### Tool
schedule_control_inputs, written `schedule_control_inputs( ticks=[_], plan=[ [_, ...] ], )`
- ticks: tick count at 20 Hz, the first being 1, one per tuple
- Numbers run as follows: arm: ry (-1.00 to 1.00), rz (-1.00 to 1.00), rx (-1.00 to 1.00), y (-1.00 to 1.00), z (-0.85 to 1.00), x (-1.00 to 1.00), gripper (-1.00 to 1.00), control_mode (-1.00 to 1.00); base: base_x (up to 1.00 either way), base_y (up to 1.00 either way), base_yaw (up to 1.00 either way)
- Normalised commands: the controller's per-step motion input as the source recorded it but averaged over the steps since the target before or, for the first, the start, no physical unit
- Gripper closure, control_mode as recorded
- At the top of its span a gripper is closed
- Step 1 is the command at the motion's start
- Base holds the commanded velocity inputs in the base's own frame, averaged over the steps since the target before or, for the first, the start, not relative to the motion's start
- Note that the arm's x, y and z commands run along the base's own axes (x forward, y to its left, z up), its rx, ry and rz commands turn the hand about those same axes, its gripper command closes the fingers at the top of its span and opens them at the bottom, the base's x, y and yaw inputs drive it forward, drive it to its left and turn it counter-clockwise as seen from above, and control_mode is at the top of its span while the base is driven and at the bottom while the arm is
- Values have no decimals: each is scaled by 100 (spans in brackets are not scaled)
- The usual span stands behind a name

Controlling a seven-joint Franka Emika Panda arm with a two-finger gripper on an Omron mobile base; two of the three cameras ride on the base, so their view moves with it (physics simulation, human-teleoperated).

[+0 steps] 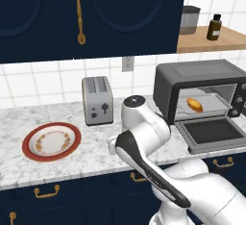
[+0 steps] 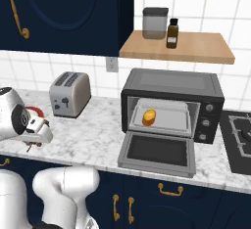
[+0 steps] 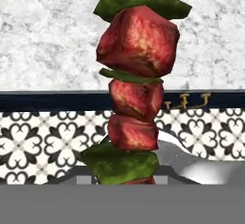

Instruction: Pick up the kebab skewer and baguette bread, and place them inside the toaster oven. Close the toaster oven door and start by setting the timer.

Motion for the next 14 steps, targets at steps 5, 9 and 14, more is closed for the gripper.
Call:
schedule_control_inputs(
  ticks=[5,9,14],
  plan=[
    [0,0,-1,-68,1,-32,100,-100,0,0,0],
    [0,0,0,-97,1,-19,100,-100,0,0,0],
    [0,0,0,-100,1,-5,100,-100,0,0,0]
  ],
)
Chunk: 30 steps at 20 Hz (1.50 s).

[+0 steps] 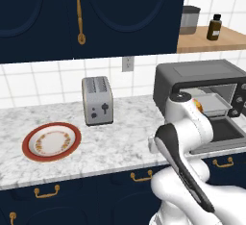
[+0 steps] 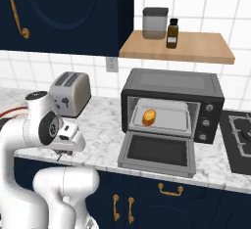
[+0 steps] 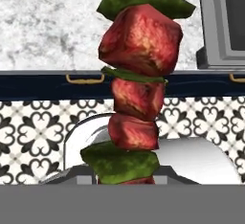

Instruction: Pick up the kebab skewer and baguette bread, and place them inside the toaster oven. Close the toaster oven door and start by setting the timer.

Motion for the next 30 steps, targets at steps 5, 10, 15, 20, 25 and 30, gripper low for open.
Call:
schedule_control_inputs(
  ticks=[5,10,15,20,25,30],
  plan=[
    [0,0,0,-100,0,-3,100,-100,0,0,0],
    [0,0,0,-100,0,0,100,-100,0,0,0],
    [0,0,0,-95,0,12,100,-100,0,0,0],
    [1,0,3,-65,9,83,100,-100,0,0,0],
    [5,0,6,-52,4,91,100,-100,0,0,0],
    [4,0,4,-55,-4,77,100,-100,0,0,0]
  ],
)
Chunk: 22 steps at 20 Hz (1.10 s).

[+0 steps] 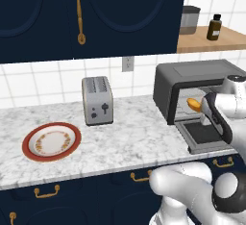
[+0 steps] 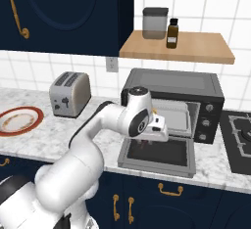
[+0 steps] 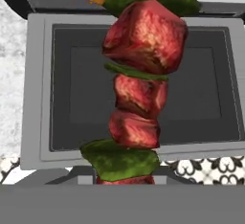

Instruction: Pick up the kebab skewer and baguette bread, and place them inside the toaster oven. Close the toaster oven door and start by setting the timer.

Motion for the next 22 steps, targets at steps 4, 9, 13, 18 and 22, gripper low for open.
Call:
schedule_control_inputs(
  ticks=[4,9,13,18,22],
  plan=[
    [2,0,5,-67,0,58,100,-100,0,0,0],
    [0,2,5,-66,0,55,100,-100,0,0,0],
    [0,3,6,-4,-20,66,100,-100,0,0,0],
    [-3,2,4,-4,-27,41,100,-100,0,0,0],
    [-1,1,0,-33,-3,10,100,-100,0,0,0]
  ],
)
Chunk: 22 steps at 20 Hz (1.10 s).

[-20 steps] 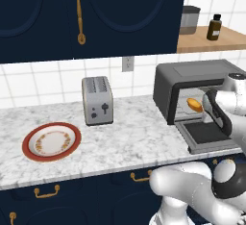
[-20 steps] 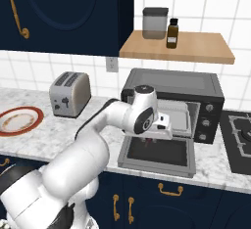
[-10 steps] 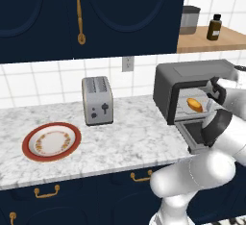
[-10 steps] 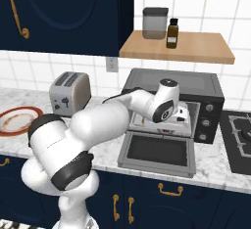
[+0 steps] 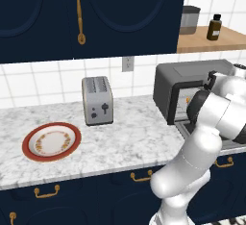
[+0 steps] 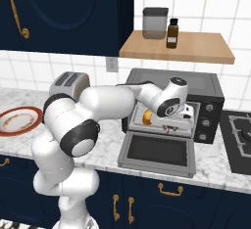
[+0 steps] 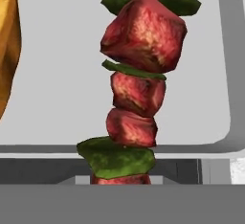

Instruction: Pick up the kebab skewer and baguette bread, and place them inside the toaster oven. Close the toaster oven door and start by setting the timer.

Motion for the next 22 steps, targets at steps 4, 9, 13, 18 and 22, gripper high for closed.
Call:
schedule_control_inputs(
  ticks=[4,9,13,18,22],
  plan=[
    [0,0,0,-4,0,19,100,-100,0,0,0],
    [-3,0,0,0,-1,0,100,-100,0,0,0],
    [-5,0,0,1,0,0,100,-100,0,0,0],
    [-4,0,0,30,-5,0,100,-100,0,0,0],
    [-1,0,0,26,-4,18,100,-100,0,0,0]
  ],
)
